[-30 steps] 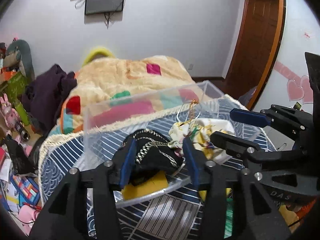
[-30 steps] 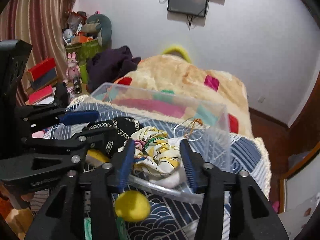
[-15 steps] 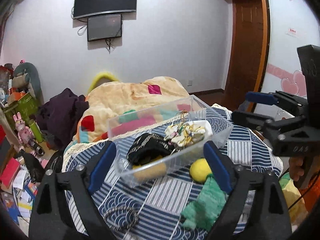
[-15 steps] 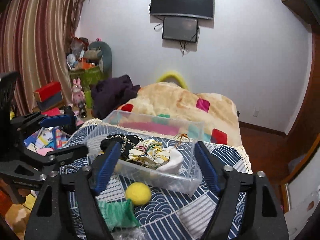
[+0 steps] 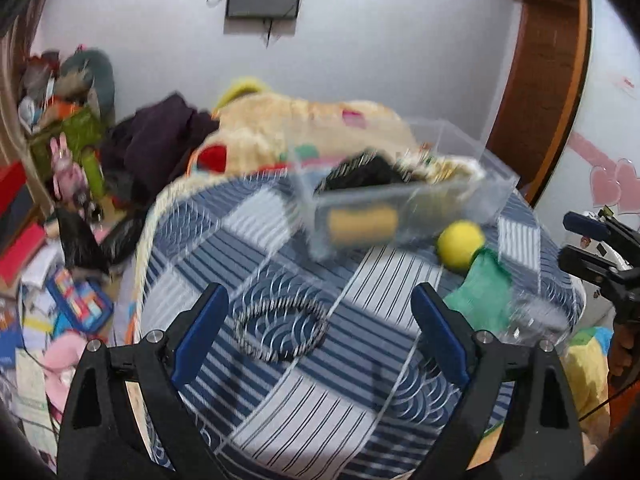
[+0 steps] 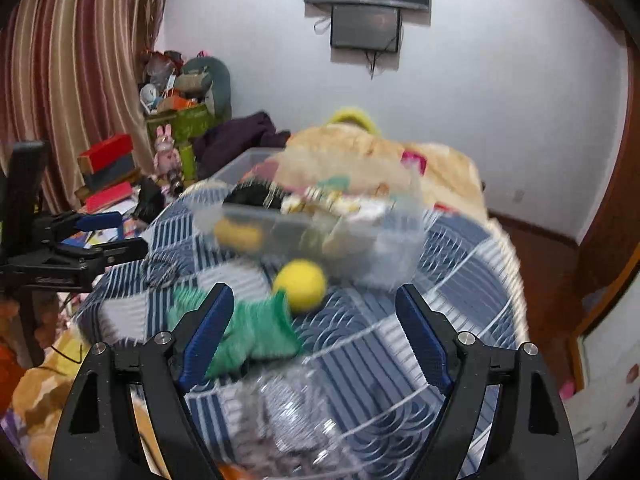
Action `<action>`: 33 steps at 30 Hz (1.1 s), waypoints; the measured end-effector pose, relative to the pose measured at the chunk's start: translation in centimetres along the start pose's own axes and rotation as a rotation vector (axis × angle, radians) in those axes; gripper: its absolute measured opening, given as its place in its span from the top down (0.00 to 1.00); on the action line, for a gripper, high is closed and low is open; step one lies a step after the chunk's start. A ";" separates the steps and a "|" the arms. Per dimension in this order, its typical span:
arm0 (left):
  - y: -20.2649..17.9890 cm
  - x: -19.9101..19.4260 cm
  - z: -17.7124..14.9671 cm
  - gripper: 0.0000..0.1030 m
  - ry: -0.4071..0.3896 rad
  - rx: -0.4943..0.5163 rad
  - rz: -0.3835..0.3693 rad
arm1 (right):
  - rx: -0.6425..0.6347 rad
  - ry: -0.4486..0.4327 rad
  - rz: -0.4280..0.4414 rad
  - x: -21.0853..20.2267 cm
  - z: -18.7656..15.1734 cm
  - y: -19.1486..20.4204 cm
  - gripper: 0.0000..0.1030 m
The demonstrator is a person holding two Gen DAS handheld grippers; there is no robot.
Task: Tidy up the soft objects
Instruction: 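Grasp the braided bracelet with the left tool while the right tool grasps the green knit glove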
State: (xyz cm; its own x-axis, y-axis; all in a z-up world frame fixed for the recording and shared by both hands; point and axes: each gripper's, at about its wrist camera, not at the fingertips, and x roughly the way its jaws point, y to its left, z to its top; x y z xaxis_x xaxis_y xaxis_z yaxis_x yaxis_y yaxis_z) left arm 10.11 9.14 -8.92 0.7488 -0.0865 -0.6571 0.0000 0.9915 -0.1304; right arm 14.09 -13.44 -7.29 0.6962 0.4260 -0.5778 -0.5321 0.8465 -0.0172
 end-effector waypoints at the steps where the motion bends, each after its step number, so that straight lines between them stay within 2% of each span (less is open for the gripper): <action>1: 0.3 0.5 -0.6 0.09 0.023 -0.007 -0.001 | 0.014 0.010 0.017 0.2 -0.4 0.2 0.21; 7: 1.4 3.2 -2.6 0.09 0.115 -0.038 0.024 | 0.046 0.063 0.098 1.9 -1.4 2.0 0.21; 14: 2.0 5.1 -3.0 0.07 0.140 -0.061 0.039 | 0.012 0.150 0.105 4.9 -1.6 3.8 0.21; 16: 1.8 5.2 -2.9 0.07 0.123 -0.050 0.051 | 0.025 0.174 0.114 5.7 -1.8 3.8 0.21; 17: 1.9 5.3 -2.8 0.07 0.119 -0.055 0.048 | 0.030 0.179 0.132 5.9 -2.0 3.8 0.23; 20: 2.2 5.3 -2.7 0.10 0.096 -0.084 0.037 | 0.038 0.178 0.137 6.0 -2.5 3.6 0.40; 22: 2.2 5.2 -2.6 0.27 0.087 -0.082 0.042 | 0.053 0.177 0.147 5.8 -2.6 3.3 0.49; 24: 2.2 5.0 -2.5 0.38 0.079 -0.075 0.041 | 0.066 0.169 0.157 5.6 -2.7 3.0 0.63; 25: 2.2 4.8 -2.5 0.44 0.075 -0.075 0.034 | 0.074 0.164 0.164 5.4 -2.7 2.8 0.66; 27: 2.2 4.4 -2.6 0.54 0.066 -0.073 0.020 | 0.082 0.151 0.175 4.9 -2.6 2.6 0.79; 30: 1.9 3.9 -2.5 0.68 0.053 -0.060 0.005 | 0.092 0.129 0.172 4.3 -2.2 2.4 0.88; 33: 1.5 3.2 -2.4 0.79 0.034 -0.045 -0.005 | 0.110 0.101 0.176 3.6 -2.0 2.0 0.89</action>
State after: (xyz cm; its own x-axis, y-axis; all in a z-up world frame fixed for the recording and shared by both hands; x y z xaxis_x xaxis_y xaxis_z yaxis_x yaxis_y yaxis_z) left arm 10.93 10.11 -12.96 0.7260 -0.0954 -0.6810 -0.0264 0.9857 -0.1662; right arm 14.58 -10.88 -11.01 0.5429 0.5405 -0.6428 -0.5816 0.7941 0.1764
